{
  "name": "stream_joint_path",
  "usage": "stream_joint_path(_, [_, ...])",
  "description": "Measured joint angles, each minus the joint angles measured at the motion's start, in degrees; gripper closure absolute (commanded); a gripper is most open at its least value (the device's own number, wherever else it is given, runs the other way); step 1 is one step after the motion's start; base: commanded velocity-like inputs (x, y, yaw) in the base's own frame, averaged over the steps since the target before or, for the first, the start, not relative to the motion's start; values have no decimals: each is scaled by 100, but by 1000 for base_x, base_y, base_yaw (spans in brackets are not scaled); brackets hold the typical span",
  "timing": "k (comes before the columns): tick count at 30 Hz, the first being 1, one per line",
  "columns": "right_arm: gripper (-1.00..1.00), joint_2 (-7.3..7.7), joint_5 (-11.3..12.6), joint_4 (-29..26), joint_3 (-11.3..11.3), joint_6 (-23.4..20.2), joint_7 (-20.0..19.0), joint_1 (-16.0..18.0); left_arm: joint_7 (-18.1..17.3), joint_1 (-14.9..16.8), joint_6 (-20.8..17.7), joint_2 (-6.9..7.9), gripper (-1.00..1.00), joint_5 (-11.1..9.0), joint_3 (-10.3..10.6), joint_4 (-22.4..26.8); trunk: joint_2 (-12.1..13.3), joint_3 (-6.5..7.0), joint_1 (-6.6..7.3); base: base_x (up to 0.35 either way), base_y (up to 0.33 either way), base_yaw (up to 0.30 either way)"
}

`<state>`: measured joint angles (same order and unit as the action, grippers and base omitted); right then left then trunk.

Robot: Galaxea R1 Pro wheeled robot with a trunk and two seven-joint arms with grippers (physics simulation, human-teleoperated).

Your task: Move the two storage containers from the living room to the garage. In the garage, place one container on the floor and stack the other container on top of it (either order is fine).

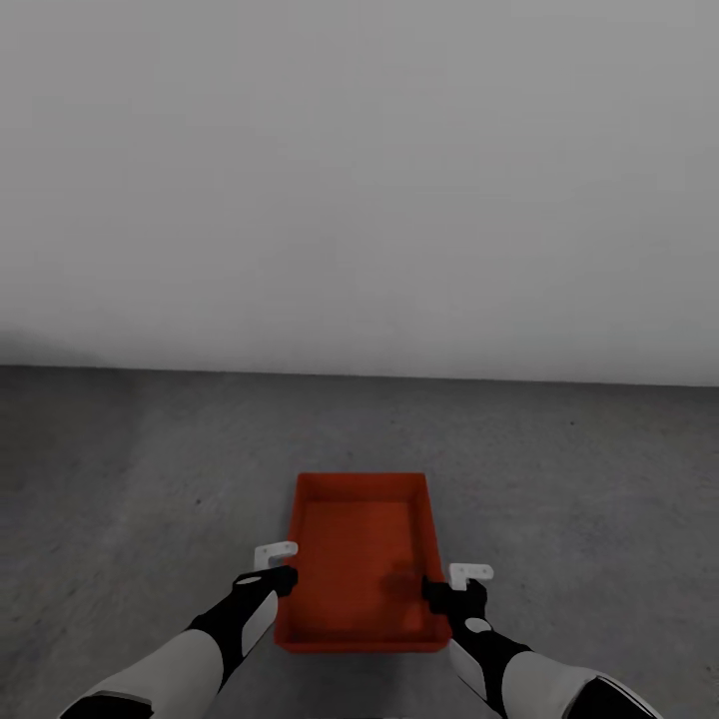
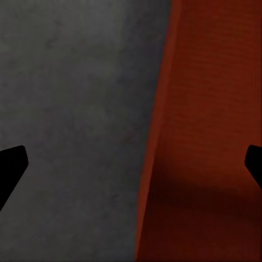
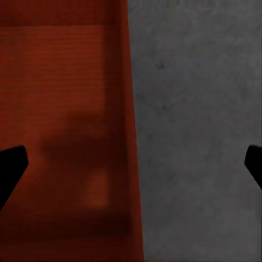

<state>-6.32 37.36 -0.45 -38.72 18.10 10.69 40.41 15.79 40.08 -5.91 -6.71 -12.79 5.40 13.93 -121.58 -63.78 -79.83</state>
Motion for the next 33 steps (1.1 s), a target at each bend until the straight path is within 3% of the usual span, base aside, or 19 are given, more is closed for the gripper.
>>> stream_joint_path(33, [-100,1,0,0,0,0,1,0,-9,0,0,0,-100,0,0,0,1324,592,725,0,0,0])
